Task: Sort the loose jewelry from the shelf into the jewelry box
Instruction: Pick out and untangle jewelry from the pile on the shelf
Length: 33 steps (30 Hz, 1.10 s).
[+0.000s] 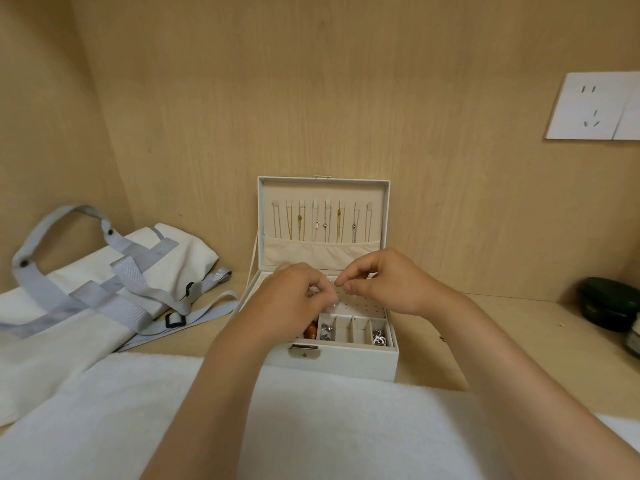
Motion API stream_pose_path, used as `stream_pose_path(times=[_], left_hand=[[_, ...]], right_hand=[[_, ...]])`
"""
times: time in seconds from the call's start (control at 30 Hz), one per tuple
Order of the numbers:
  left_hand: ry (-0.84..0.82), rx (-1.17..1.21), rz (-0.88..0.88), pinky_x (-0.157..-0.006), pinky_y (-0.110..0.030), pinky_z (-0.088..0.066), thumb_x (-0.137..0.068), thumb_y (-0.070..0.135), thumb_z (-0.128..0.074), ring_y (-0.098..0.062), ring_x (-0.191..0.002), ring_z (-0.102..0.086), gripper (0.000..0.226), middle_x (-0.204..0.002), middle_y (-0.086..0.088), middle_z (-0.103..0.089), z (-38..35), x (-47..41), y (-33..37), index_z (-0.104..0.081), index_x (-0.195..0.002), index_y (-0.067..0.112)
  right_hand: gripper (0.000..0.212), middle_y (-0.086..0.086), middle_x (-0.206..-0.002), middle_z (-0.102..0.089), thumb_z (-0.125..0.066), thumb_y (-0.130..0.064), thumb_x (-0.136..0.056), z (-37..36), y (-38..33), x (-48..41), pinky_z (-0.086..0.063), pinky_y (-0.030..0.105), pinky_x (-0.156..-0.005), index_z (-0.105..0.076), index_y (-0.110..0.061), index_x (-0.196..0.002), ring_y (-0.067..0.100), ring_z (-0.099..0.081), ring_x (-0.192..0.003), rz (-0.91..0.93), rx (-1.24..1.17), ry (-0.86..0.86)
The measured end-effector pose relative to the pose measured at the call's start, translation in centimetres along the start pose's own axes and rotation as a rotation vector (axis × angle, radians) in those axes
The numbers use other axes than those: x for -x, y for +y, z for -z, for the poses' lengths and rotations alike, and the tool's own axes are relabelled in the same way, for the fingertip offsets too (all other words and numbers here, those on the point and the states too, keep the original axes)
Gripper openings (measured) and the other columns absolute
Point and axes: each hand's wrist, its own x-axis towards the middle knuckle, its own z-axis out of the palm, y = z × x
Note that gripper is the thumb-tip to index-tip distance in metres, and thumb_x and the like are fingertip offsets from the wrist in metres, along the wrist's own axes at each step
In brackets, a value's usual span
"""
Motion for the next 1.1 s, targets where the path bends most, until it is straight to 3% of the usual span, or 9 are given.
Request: stream_pose_path(times=[0.07, 0.13, 0.2, 0.33, 0.5, 0.67, 0.83, 0.97, 1.1], left_hand=[[0.016, 0.210, 0.018, -0.071, -0.019, -0.044, -0.092, 0.031, -0.067, -0.001, -0.078, -0.059, 0.008, -0.085, 0.011, -0.069, 0.5, 0.1, 0.4, -0.069, -0.084, 0.033], [-0.009, 0.303, 0.018, -0.074, -0.023, -0.052, -0.091, 0.027, -0.069, -0.005, -0.077, -0.066, 0.006, -0.084, 0.006, -0.073, 0.6, 0.2, 1.0, -0.071, -0.086, 0.029], [-0.051, 0.273, 0.015, -0.076, -0.024, -0.055, -0.089, 0.025, -0.072, -0.005, -0.076, -0.068, 0.006, -0.080, 0.008, -0.073, 0.4, 0.5, 1.5, -0.074, -0.085, 0.027], [-0.169, 0.023, 0.003, -0.064, -0.016, -0.044, -0.084, 0.029, -0.076, 0.007, -0.061, -0.058, 0.006, -0.068, 0.022, -0.067, -0.2, 0.8, 1.7, -0.076, -0.078, 0.029], [-0.180, -0.050, 0.017, -0.070, -0.015, -0.046, -0.085, 0.032, -0.075, 0.008, -0.074, -0.061, 0.007, -0.079, 0.022, -0.069, 0.0, 0.7, 1.5, -0.079, -0.079, 0.033], [-0.036, 0.085, 0.044, -0.072, -0.018, -0.047, -0.090, 0.036, -0.069, 0.005, -0.077, -0.062, 0.009, -0.083, 0.020, -0.072, -0.1, -0.1, 1.5, -0.077, -0.088, 0.034], [0.004, -0.039, 0.056, -0.082, -0.023, -0.047, -0.092, 0.034, -0.065, 0.000, -0.091, -0.060, 0.009, -0.099, 0.020, -0.065, -1.2, -3.2, 1.5, -0.073, -0.095, 0.036], [-0.055, -0.214, 0.055, -0.105, -0.041, -0.043, -0.089, 0.044, -0.064, -0.014, -0.121, -0.050, 0.022, -0.124, 0.009, -0.060, -2.4, -5.6, 1.2, -0.067, -0.111, 0.043], [-0.128, -0.274, 0.004, -0.110, -0.039, -0.039, -0.092, 0.042, -0.062, -0.014, -0.130, -0.045, 0.042, -0.135, 0.009, -0.056, -3.2, -6.4, 1.1, -0.060, -0.133, 0.032]], right_hand=[[0.014, -0.003, -0.089, -0.077, -0.073, -0.011, -0.087, 0.2, 0.0, 0.0, -0.052, 0.022, -0.086, -0.080, -0.022, -0.093, 0.012, -0.069, -0.090, 0.001, -0.006, -0.001], [0.013, -0.003, -0.089, -0.076, -0.074, -0.012, -0.087, 0.3, 0.1, 0.0, -0.052, 0.022, -0.085, -0.080, -0.022, -0.093, 0.012, -0.069, -0.089, 0.003, -0.005, -0.002], [0.012, -0.005, -0.084, -0.074, -0.077, -0.014, -0.084, 0.4, 0.3, -0.1, -0.052, 0.023, -0.082, -0.079, -0.024, -0.092, 0.012, -0.068, -0.082, 0.000, 0.007, 0.010], [0.013, -0.009, -0.073, -0.068, -0.081, -0.014, -0.081, 0.7, 0.5, 0.1, -0.050, 0.016, -0.073, -0.076, -0.023, -0.089, 0.003, -0.063, -0.070, -0.049, -0.008, 0.024], [0.011, -0.010, -0.076, -0.070, -0.082, -0.013, -0.080, 1.0, 1.0, 0.1, -0.051, 0.020, -0.077, -0.078, -0.022, -0.087, 0.003, -0.062, -0.072, -0.042, 0.005, 0.077], [0.015, -0.012, -0.079, -0.070, -0.076, -0.012, -0.085, 1.2, 2.0, -0.1, -0.043, 0.006, -0.070, -0.077, -0.026, -0.091, -0.008, -0.060, -0.068, -0.043, 0.010, 0.219], [0.006, -0.016, -0.081, -0.069, -0.077, -0.024, -0.084, 1.5, 3.6, -0.3, -0.052, 0.027, -0.077, -0.077, -0.030, -0.085, 0.004, -0.065, -0.081, -0.142, 0.215, 0.367], [0.002, -0.017, -0.083, -0.073, -0.075, -0.032, -0.083, 1.2, 4.4, -0.3, -0.054, 0.031, -0.076, -0.077, -0.033, -0.084, 0.005, -0.065, -0.084, -0.166, 0.375, 0.308], [0.003, -0.016, -0.086, -0.072, -0.074, -0.031, -0.085, 1.1, 4.4, -0.5, -0.053, 0.029, -0.074, -0.076, -0.033, -0.085, 0.005, -0.065, -0.084, -0.103, 0.458, 0.279]])
